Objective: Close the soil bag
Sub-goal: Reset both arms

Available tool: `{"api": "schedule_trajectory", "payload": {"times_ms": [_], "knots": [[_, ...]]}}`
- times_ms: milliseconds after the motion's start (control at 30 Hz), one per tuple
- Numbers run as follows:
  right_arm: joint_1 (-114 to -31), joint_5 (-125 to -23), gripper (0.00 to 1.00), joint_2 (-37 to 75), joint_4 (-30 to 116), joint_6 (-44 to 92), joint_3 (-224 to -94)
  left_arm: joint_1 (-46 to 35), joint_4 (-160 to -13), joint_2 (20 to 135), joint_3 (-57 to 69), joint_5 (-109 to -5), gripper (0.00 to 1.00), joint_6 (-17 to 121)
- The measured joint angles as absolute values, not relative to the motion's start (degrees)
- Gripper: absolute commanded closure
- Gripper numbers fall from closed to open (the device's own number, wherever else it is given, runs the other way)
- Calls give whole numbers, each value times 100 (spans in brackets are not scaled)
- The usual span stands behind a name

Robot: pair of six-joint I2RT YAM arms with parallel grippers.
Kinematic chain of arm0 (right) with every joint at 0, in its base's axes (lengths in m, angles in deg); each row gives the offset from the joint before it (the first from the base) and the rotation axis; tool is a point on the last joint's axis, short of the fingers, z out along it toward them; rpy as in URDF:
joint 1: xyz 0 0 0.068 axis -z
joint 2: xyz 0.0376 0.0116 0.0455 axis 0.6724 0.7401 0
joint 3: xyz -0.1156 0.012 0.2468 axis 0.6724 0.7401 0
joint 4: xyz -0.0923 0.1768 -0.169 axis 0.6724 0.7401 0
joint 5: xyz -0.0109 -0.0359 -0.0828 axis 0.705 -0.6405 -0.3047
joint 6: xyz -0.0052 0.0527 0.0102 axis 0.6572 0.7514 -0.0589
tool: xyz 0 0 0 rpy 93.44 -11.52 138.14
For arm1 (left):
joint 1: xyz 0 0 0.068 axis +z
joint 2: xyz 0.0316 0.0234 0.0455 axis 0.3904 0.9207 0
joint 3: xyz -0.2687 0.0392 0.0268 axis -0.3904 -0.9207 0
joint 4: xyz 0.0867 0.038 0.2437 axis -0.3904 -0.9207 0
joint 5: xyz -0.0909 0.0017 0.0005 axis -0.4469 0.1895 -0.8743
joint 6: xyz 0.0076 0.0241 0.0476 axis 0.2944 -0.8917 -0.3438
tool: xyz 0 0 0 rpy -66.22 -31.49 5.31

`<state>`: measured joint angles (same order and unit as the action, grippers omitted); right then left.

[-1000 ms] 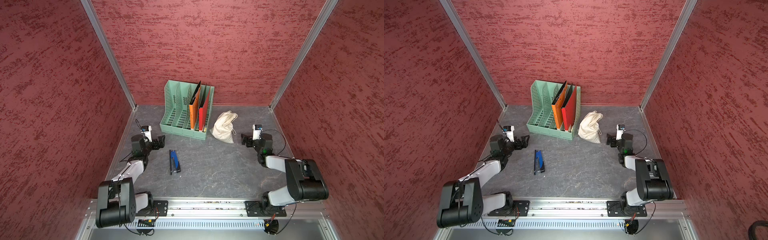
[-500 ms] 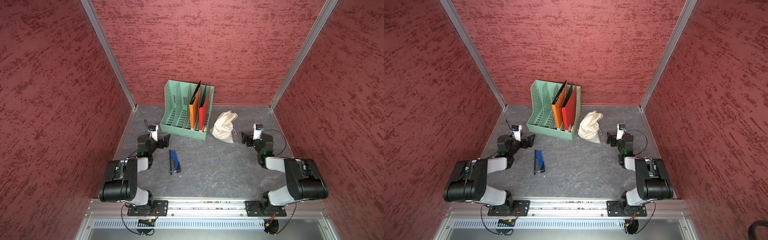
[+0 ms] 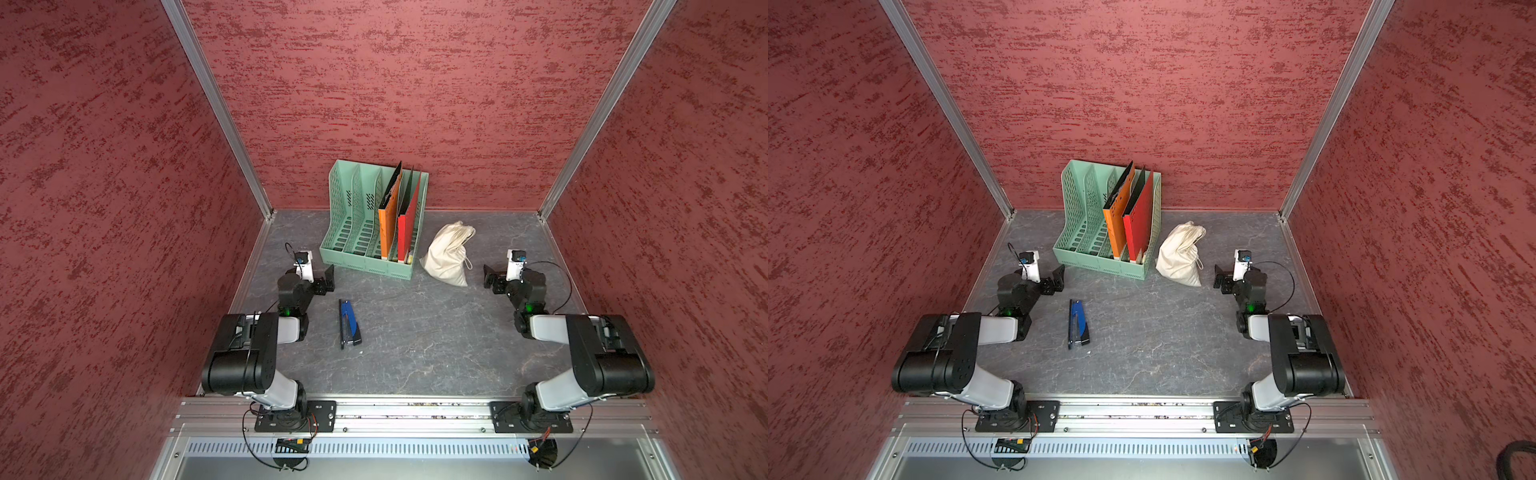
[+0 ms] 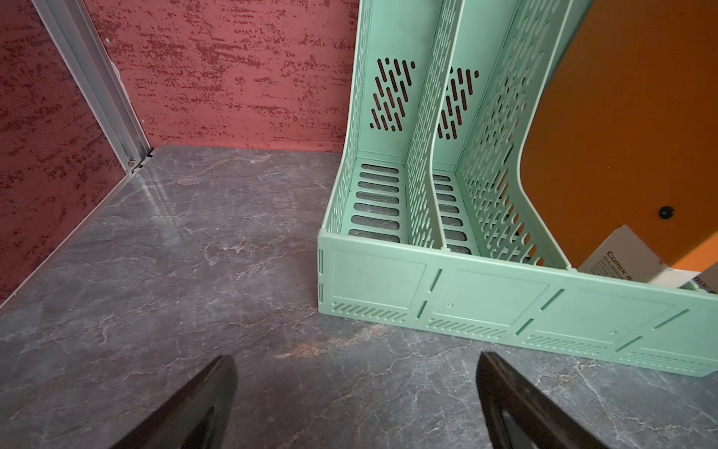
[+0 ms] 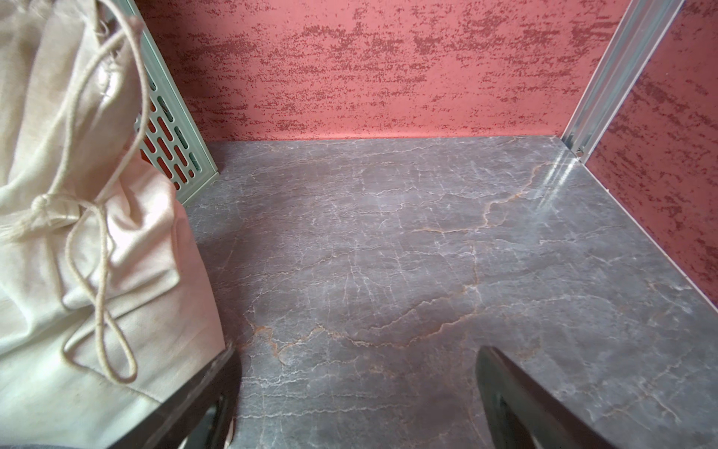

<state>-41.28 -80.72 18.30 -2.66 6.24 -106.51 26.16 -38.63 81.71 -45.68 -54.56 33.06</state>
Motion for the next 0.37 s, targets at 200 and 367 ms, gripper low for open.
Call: {"api": "schedule_trajectory", "payload": {"times_ms": [200,367], "knots": [[-4128,-8094,2,1900,-474,626,-10531,2603,-3868,8171,-4568,-5336,0,3308],[-4128,-8113,2,1909,-548,624,-10520,2618,-3872,8171,-4568,-5338,0,3354]]}}
